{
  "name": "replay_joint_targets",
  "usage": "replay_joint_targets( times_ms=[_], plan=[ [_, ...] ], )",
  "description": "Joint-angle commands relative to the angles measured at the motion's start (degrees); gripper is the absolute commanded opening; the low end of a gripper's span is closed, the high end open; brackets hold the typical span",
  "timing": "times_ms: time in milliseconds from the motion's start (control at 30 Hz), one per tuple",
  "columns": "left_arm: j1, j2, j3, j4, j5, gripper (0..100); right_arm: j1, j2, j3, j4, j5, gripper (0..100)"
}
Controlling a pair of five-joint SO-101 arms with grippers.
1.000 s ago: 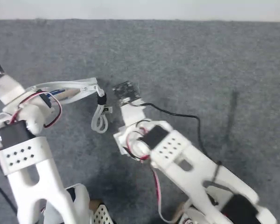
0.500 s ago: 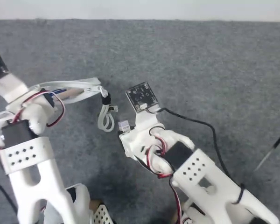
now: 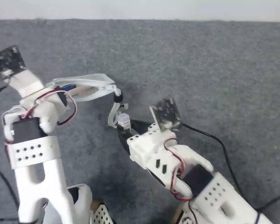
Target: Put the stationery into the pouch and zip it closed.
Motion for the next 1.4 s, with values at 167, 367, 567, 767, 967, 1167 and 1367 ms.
replay_joint_targets(
  times_ms=[167, 367, 567, 767, 967, 1167, 1367],
  plan=[
    [9.05, -6.07, -2.42, 1.23, -1.67, 1, 1.01, -16.13, 2.90, -1.36, -0.35, 0.7],
    [13.89, -12.04, 1.01, 0.79, -2.02, 1, 1.10, -24.66, 3.60, -1.45, -0.35, 0.7],
    [16.70, -13.45, 1.36, 1.14, -3.87, 1, 1.19, -31.25, 3.60, -4.97, -0.35, 0.7],
    [16.70, -13.36, 1.89, 0.79, -3.96, 1, 1.19, -31.69, 7.91, -18.33, 2.02, 0.7],
    [16.70, -13.36, 1.89, 0.79, -3.96, 1, 0.66, -27.56, 22.24, -48.84, 16.35, 0.7],
    [16.70, -13.36, 1.89, 0.79, -3.96, 1, -2.86, -18.86, 23.38, -57.10, 21.80, 0.7],
    [16.70, -13.36, 1.98, 0.79, -3.96, 1, -2.59, -7.69, 20.84, -65.54, 21.98, 0.7]
  ],
)
